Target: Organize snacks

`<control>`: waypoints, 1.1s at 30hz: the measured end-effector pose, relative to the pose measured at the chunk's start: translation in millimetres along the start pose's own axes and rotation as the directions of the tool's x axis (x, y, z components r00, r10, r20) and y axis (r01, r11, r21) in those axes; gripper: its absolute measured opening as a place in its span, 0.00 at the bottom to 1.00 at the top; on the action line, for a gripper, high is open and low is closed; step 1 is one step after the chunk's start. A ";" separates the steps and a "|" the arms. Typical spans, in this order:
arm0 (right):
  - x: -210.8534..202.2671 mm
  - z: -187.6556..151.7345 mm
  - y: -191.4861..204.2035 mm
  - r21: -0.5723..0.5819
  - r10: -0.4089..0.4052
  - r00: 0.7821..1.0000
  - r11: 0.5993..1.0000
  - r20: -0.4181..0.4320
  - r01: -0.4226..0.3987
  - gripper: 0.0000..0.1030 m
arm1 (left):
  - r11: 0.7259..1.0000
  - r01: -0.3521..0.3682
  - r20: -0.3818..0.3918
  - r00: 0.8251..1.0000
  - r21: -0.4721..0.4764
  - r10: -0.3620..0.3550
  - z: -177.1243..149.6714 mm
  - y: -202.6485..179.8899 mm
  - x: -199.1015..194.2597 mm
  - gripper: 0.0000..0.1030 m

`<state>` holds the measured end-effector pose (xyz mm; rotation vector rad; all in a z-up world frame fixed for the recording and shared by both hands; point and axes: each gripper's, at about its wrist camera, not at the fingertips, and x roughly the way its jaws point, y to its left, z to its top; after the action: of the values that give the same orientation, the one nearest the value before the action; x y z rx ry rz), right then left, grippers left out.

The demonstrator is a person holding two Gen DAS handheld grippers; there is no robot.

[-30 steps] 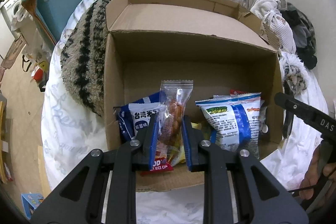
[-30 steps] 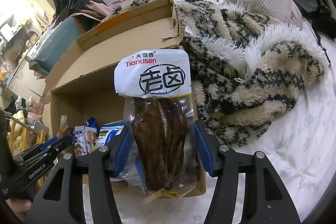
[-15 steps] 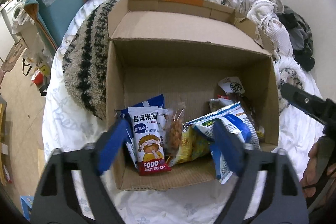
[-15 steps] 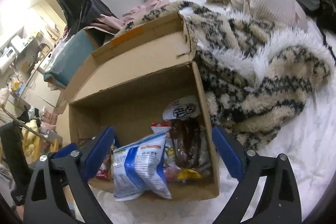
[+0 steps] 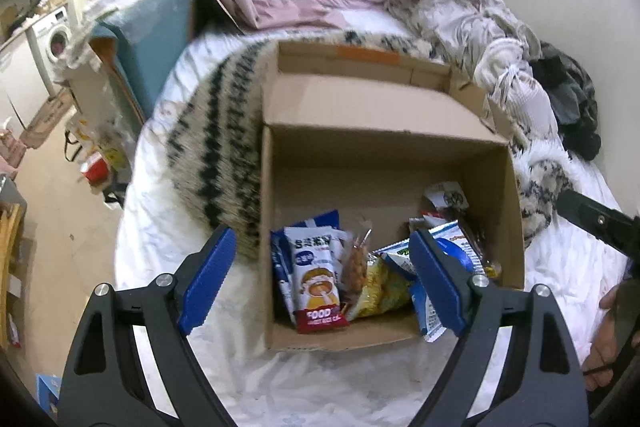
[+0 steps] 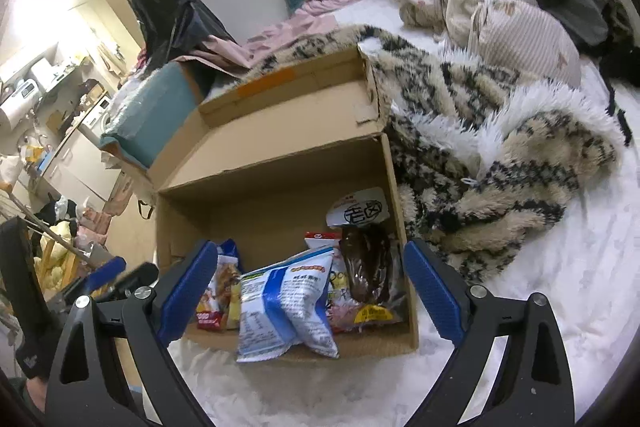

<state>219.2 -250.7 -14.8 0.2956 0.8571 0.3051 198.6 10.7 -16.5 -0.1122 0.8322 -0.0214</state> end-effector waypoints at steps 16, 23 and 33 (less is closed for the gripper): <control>-59.9 -68.0 28.5 -0.011 -0.074 0.997 0.997 -0.009 0.074 1.00 | 1.000 -0.001 0.068 0.998 0.015 0.000 -50.9 15.0 -81.1 0.83; -65.6 -104.0 28.1 -0.021 -0.121 0.993 0.992 -0.006 0.121 1.00 | 1.000 -0.004 0.038 0.999 -0.017 0.005 -69.9 24.4 -89.1 0.83; -71.0 -117.2 55.6 -0.150 -0.199 0.970 0.964 0.142 0.220 1.00 | 0.996 -0.091 0.136 0.987 -0.008 0.091 -77.4 15.8 -94.5 0.84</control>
<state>76.7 -211.2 -17.6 0.0674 0.7260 0.1565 77.4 25.3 -0.3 -0.0767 0.7004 0.0723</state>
